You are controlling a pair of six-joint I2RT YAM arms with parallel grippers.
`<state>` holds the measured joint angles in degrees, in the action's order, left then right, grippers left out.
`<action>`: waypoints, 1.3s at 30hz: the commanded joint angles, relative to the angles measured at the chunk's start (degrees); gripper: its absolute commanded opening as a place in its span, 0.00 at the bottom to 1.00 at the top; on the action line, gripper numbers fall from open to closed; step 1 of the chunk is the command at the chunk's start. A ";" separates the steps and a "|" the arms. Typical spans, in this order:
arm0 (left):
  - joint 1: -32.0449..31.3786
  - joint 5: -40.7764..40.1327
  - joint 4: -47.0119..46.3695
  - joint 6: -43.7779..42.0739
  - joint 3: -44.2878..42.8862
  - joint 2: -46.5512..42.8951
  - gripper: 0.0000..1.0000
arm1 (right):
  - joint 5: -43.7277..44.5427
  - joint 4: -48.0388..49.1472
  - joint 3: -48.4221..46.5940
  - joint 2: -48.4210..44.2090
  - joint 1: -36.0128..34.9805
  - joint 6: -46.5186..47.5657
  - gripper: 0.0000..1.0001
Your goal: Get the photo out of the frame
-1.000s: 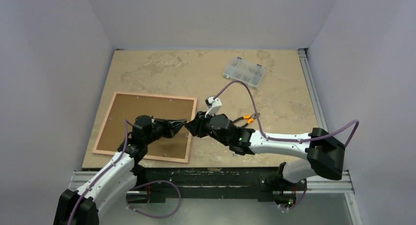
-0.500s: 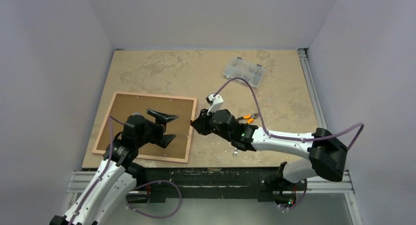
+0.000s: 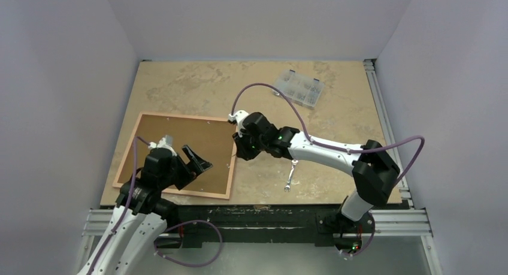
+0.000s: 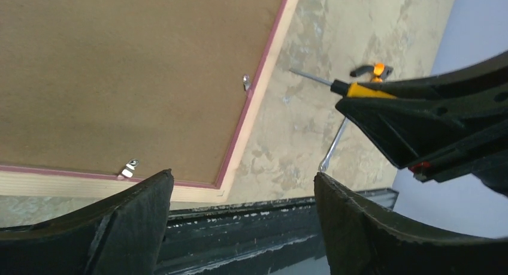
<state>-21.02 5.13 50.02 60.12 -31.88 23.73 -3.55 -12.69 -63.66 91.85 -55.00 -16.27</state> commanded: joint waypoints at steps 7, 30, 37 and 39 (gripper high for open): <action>0.19 7.47 -3.02 -1.87 6.70 1.00 0.73 | 5.92 -18.06 -16.45 8.67 -5.78 29.14 0.00; 0.19 4.56 -0.44 3.43 10.47 1.37 0.63 | 4.73 -36.29 -31.73 21.95 -9.85 38.07 0.00; 0.19 4.37 -2.55 4.77 13.15 1.32 0.53 | 0.05 -35.72 -30.83 21.04 -10.81 36.51 0.00; 0.19 4.57 -3.58 5.00 13.98 2.17 0.53 | -1.33 -33.96 -29.58 20.07 -10.91 35.96 0.00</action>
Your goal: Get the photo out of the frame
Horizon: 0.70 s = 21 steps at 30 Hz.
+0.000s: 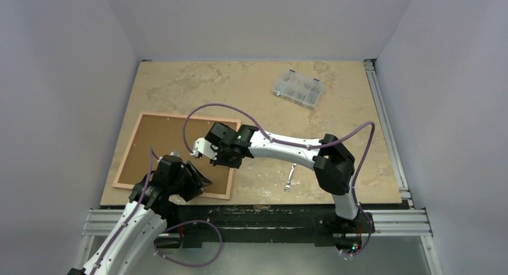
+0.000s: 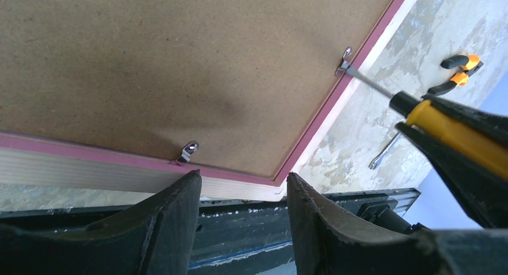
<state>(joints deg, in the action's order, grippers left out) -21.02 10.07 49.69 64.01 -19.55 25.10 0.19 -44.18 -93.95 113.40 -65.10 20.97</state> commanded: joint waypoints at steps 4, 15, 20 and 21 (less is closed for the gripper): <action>0.19 0.49 -5.21 1.53 3.14 2.15 0.51 | -5.57 3.12 3.58 -3.52 -0.82 -3.35 0.00; 0.19 1.41 -3.38 0.21 2.16 -1.80 0.53 | 1.45 16.92 10.29 -9.78 -0.82 -13.85 0.00; 0.20 2.79 -3.58 -1.08 0.74 -4.11 0.59 | 2.62 14.75 11.61 -12.45 -0.82 -14.73 0.00; 0.19 3.71 -4.36 -1.75 0.58 -4.12 0.61 | 2.86 14.46 12.00 -12.87 -0.82 -15.06 0.00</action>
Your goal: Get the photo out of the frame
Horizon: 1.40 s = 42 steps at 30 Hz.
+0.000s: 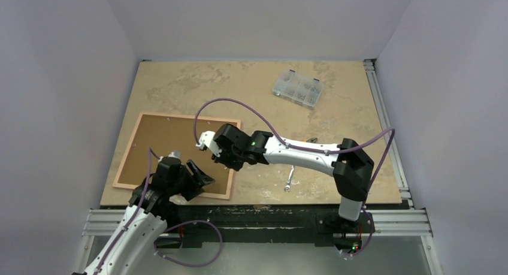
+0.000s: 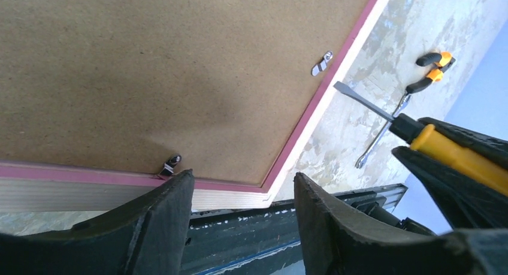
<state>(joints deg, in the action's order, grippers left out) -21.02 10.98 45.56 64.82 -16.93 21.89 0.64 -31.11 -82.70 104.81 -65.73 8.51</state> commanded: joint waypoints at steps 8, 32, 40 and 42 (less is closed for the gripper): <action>-2.75 7.16 -5.68 -12.17 -7.19 4.04 0.70 | 20.18 1.14 8.15 -13.99 0.54 -16.98 0.00; -33.71 -25.67 -6.16 -12.23 -32.19 55.44 0.42 | 21.65 3.92 38.83 -51.84 5.09 -32.46 0.00; -35.65 -26.50 -6.91 -10.17 -33.36 60.77 0.32 | 20.24 5.22 41.60 -53.84 5.09 -33.25 0.00; -35.82 -26.38 -7.66 -10.05 -33.37 61.78 0.26 | 19.98 5.96 42.38 -54.60 5.09 -33.69 0.00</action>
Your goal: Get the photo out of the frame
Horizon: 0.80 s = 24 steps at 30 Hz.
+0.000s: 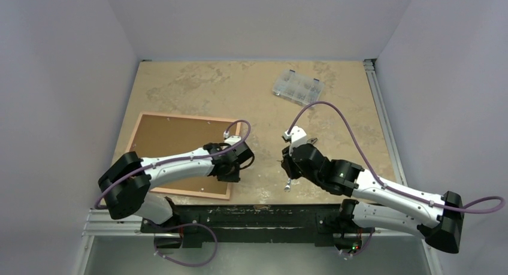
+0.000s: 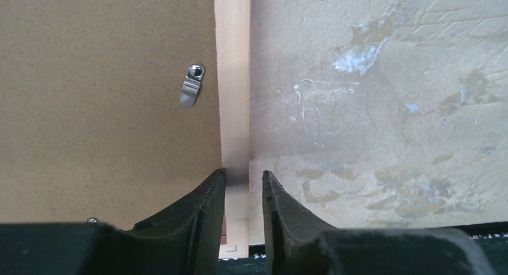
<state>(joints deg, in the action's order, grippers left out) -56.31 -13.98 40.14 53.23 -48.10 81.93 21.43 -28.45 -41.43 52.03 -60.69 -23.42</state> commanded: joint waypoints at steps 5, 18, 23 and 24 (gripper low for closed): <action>-0.56 -1.56 -3.60 1.98 -3.25 3.46 0.16 | -0.80 3.48 2.58 -3.75 0.04 -2.76 0.00; 10.41 19.14 -15.42 1.86 -25.91 22.76 0.01 | 1.47 -1.43 1.06 -7.71 0.04 -5.19 0.00; 12.21 17.79 -12.85 -2.30 -34.43 23.79 0.13 | 1.03 -3.99 -0.77 -6.35 0.04 -6.53 0.00; 12.45 16.97 -12.43 -3.17 -34.03 22.68 0.18 | 1.04 -4.06 -0.78 -6.14 0.04 -6.63 0.00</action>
<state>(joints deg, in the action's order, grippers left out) -44.21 1.69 29.10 53.80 -78.48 108.68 21.52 -30.98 -39.09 45.45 -60.69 -28.03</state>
